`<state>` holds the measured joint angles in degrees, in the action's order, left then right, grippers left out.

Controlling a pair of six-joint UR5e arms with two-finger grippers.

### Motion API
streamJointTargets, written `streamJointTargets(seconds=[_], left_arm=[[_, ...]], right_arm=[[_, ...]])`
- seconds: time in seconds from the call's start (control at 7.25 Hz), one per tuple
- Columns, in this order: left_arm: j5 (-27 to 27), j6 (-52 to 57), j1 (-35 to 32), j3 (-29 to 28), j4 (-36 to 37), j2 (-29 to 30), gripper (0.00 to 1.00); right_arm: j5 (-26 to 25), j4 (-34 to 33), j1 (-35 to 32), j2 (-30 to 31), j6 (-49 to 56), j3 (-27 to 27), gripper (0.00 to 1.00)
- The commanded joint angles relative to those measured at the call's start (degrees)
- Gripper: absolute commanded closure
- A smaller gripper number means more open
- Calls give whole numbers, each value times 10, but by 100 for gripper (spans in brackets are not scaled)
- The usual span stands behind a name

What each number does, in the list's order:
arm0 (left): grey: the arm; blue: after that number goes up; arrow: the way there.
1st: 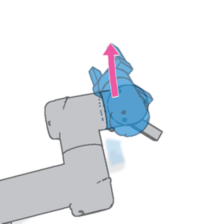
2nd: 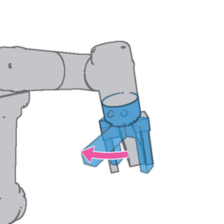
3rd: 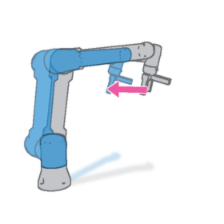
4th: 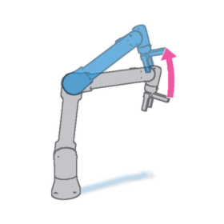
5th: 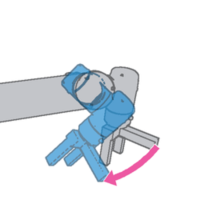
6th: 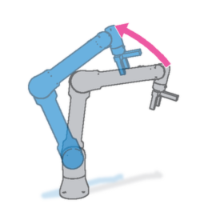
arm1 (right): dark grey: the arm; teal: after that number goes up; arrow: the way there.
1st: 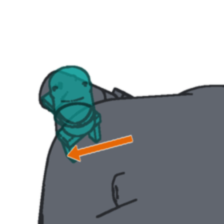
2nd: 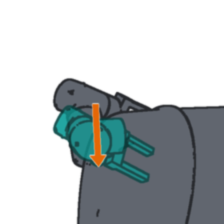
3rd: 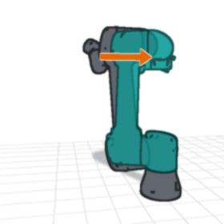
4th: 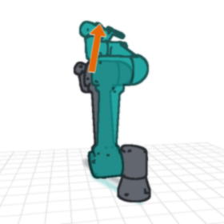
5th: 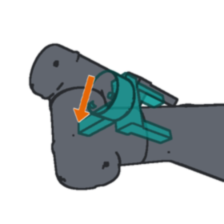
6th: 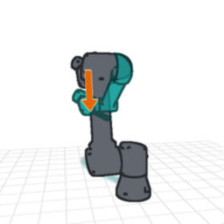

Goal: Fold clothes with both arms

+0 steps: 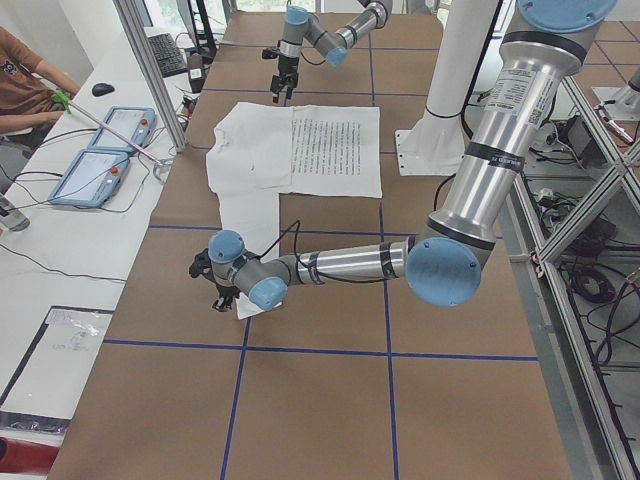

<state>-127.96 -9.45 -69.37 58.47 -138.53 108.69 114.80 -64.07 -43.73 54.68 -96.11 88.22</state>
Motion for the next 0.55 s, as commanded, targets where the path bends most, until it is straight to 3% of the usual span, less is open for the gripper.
streamJointTargets(seconds=[0.0, 0.14, 0.41], left_arm=[[5, 79, -2, -32, -61, 0, 56], [-2, 84, -1, -46, -76, 4, 57], [-102, 84, -2, -72, -75, 11, 57]], right_arm=[[0, 0, 0, 1, 0, -1, 1], [1, 0, 0, 0, 0, -1, 1], [1, 0, 0, 0, 0, -1, 1]])
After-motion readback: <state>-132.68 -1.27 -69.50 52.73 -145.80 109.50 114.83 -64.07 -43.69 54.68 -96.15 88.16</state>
